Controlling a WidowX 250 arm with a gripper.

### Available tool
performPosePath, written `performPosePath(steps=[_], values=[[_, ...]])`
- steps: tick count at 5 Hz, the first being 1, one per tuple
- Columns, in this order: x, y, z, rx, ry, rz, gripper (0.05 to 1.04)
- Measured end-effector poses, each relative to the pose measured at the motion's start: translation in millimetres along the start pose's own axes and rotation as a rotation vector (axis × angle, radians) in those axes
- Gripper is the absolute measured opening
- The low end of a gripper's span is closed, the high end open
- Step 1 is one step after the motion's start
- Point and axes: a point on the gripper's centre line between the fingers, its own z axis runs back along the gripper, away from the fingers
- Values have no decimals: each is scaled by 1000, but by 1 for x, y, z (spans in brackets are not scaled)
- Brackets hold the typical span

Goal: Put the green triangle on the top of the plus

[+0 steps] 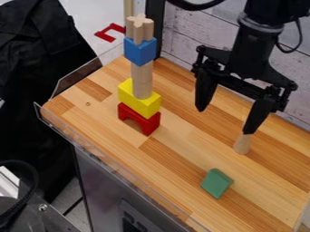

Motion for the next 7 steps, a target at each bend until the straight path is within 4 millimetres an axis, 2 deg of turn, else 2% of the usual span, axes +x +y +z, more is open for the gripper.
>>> performPosePath(steps=[1, 2, 4, 5, 7], values=[[-2, 1, -9, 12, 32, 1, 1001], [-3, -4, -28, -43, 72, -24, 1001], [-11, -13, -47, -132, 74, -79, 1001], [-15, -10, -66, -116, 107, -87, 1001], [-10, -6, -80, -102, 121, -72, 1001]])
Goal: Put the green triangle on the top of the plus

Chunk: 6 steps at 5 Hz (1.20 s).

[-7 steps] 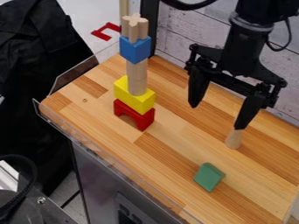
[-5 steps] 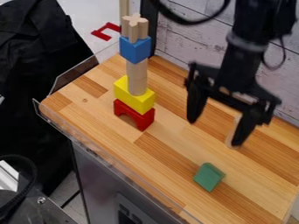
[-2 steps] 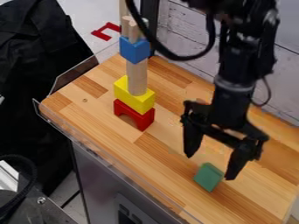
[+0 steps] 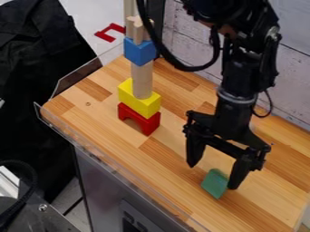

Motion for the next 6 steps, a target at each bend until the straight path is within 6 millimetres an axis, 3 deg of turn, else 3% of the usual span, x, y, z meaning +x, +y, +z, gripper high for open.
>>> performPosePath(steps=[5, 6], values=[[9, 0, -27, 25, 71, 21, 1001], [12, -1, -32, 20, 77, 19, 952]])
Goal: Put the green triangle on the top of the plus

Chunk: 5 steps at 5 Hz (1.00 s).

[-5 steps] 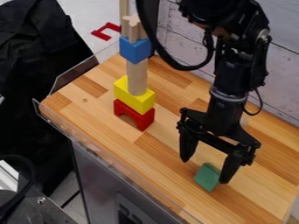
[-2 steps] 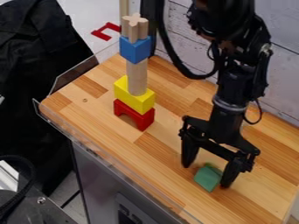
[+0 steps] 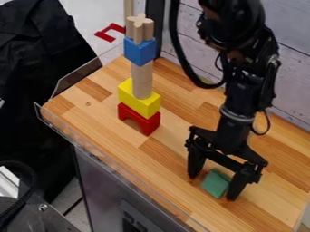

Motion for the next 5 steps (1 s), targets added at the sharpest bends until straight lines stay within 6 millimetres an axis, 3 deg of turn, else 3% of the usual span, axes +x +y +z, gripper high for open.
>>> performPosePath(steps=[1, 2, 4, 5], values=[[0, -3, 0, -31, 3, 5, 676], [-1, 6, 14, -37, -20, 30, 535], [-21, 48, 83, -59, -116, 115, 534], [-18, 66, 118, -54, -186, 130, 534]])
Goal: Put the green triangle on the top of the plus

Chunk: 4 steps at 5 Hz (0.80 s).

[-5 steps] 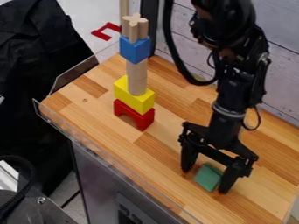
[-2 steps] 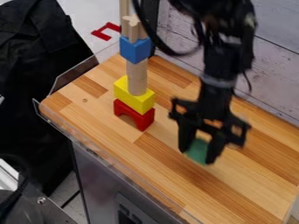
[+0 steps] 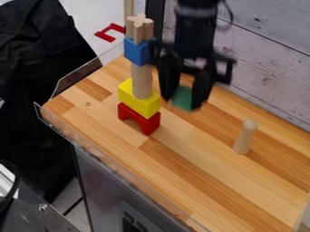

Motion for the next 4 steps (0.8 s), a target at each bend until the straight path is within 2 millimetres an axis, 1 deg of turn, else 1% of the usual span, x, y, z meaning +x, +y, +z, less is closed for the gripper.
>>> performPosePath(steps=[1, 2, 3, 4], values=[[20, 5, 39, 13, -77, -30, 535], [25, -2, 68, 47, -113, -78, 534], [21, -26, 82, 81, -130, -160, 534], [23, -24, 88, 94, -133, -152, 535]])
